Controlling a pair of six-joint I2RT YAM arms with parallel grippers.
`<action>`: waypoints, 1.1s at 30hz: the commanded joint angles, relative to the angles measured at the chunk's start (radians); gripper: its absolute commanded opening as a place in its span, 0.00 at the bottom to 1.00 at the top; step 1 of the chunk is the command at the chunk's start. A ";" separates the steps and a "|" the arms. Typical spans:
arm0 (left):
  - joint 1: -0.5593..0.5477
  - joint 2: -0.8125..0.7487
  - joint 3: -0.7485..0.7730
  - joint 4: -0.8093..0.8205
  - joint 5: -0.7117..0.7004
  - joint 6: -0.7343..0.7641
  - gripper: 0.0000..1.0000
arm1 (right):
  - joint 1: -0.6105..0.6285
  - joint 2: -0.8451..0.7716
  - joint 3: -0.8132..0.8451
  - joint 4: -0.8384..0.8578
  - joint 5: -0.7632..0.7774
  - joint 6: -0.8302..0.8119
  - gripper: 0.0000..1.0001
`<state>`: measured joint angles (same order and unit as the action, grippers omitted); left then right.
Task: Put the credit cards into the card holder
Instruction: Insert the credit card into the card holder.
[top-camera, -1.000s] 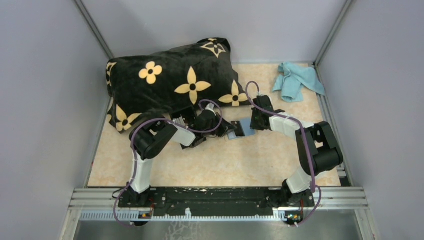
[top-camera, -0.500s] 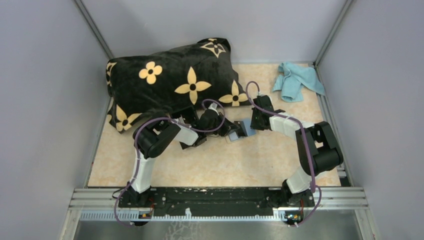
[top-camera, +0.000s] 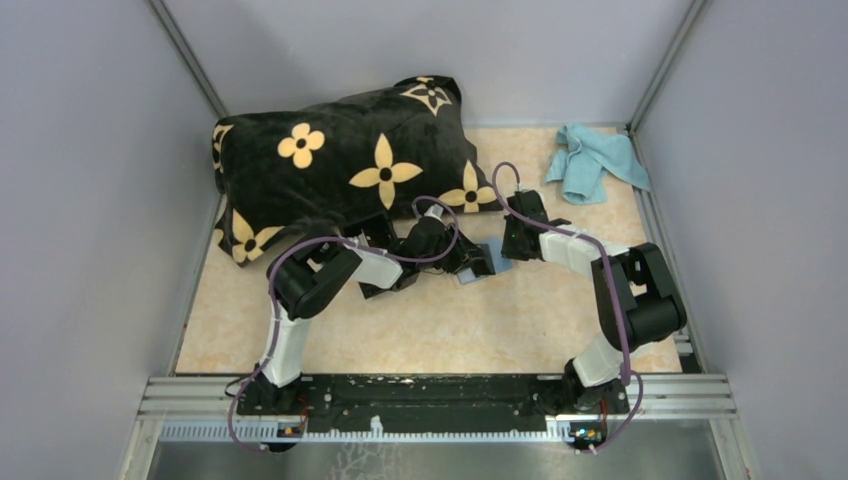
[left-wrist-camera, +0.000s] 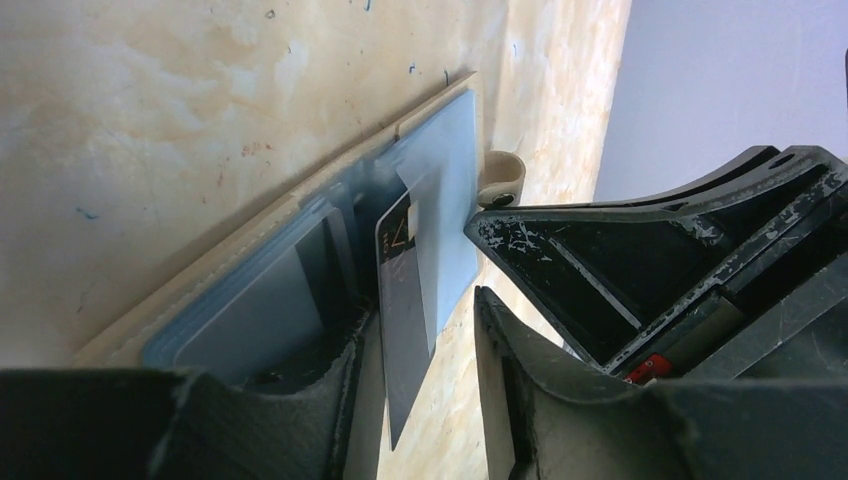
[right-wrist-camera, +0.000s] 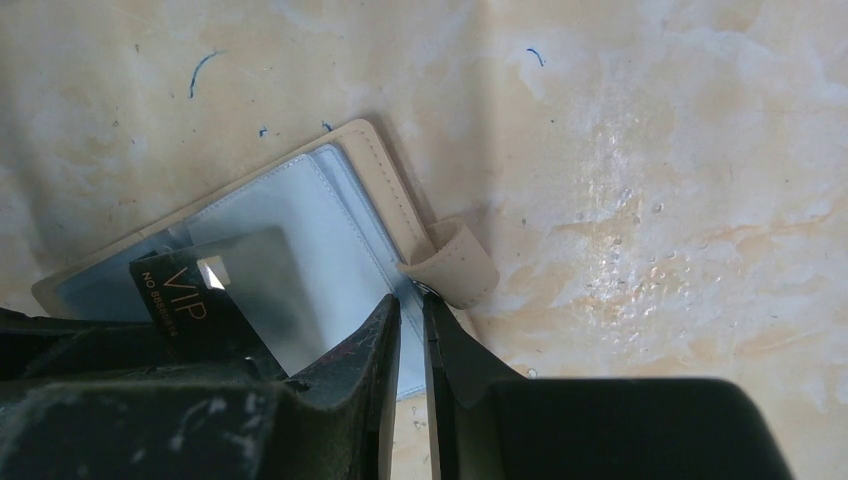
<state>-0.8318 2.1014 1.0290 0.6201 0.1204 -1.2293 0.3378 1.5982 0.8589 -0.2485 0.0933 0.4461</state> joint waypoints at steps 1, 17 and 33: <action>-0.011 -0.036 -0.009 -0.109 -0.028 0.055 0.44 | -0.004 0.006 0.038 -0.013 -0.018 -0.004 0.16; -0.013 -0.119 0.000 -0.280 -0.053 0.144 0.49 | -0.004 -0.012 0.030 -0.017 -0.021 -0.001 0.16; -0.023 -0.151 0.002 -0.317 -0.067 0.157 0.48 | -0.004 -0.029 0.022 -0.018 -0.023 0.000 0.16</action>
<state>-0.8467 1.9785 1.0328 0.3660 0.0753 -1.1011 0.3378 1.5978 0.8597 -0.2504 0.0879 0.4465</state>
